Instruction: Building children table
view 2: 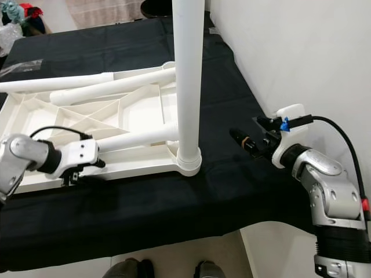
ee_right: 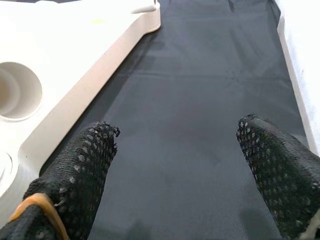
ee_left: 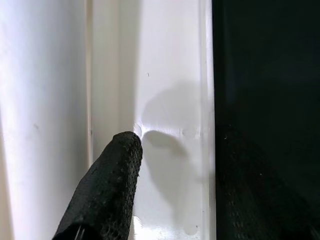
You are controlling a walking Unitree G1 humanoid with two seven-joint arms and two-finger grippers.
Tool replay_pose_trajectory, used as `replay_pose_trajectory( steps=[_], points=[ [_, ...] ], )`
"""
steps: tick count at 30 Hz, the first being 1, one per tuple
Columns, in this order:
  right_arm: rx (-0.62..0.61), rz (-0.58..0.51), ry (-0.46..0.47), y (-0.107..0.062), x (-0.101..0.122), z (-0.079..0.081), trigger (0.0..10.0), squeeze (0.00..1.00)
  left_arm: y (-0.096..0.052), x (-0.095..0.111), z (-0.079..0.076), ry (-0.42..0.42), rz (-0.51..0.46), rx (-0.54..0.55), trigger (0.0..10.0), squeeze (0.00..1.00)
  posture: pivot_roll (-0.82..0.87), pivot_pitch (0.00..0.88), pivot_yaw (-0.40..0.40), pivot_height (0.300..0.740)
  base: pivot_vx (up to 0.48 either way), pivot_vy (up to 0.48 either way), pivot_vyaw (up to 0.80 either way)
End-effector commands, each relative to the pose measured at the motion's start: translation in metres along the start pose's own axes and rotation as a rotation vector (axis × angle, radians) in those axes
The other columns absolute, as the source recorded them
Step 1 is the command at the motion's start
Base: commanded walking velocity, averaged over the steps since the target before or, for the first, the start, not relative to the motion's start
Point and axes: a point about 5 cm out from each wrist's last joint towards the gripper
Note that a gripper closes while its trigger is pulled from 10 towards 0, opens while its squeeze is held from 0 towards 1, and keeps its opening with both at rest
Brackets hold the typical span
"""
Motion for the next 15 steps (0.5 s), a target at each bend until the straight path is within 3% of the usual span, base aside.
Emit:
replay_pose_trajectory(
  steps=[1, 8, 15],
  points=[
    [0.020, -0.002, 0.004, 0.002, -0.003, 0.004, 10.0, 0.00, -0.005, -0.001, 0.002, 0.001, 0.018, 0.005, 10.0, 0.00, 0.03, 0.155, 0.033, 0.740, 0.000, 0.000, 0.00],
    [0.025, -0.005, 0.007, 0.003, -0.002, 0.005, 10.0, 0.00, -0.009, 0.005, 0.006, 0.017, 0.011, 0.012, 10.0, 0.00, 0.03, 0.155, 0.034, 0.740, 0.000, 0.000, 0.00],
    [0.037, -0.003, 0.008, 0.004, -0.003, 0.007, 10.0, 0.00, -0.013, 0.025, 0.008, 0.013, -0.065, 0.014, 10.0, 0.00, 0.03, 0.155, 0.030, 0.740, 0.000, 0.000, 0.00]
  ],
)
Point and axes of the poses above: a point about 5 cm out from each wrist's last joint towards the gripper, its own y axis pointing out of the wrist towards the gripper, its own x axis along the axis of the wrist's last joint, z = x × y, and after that the axes turned 12 degrees about -y, right-handed
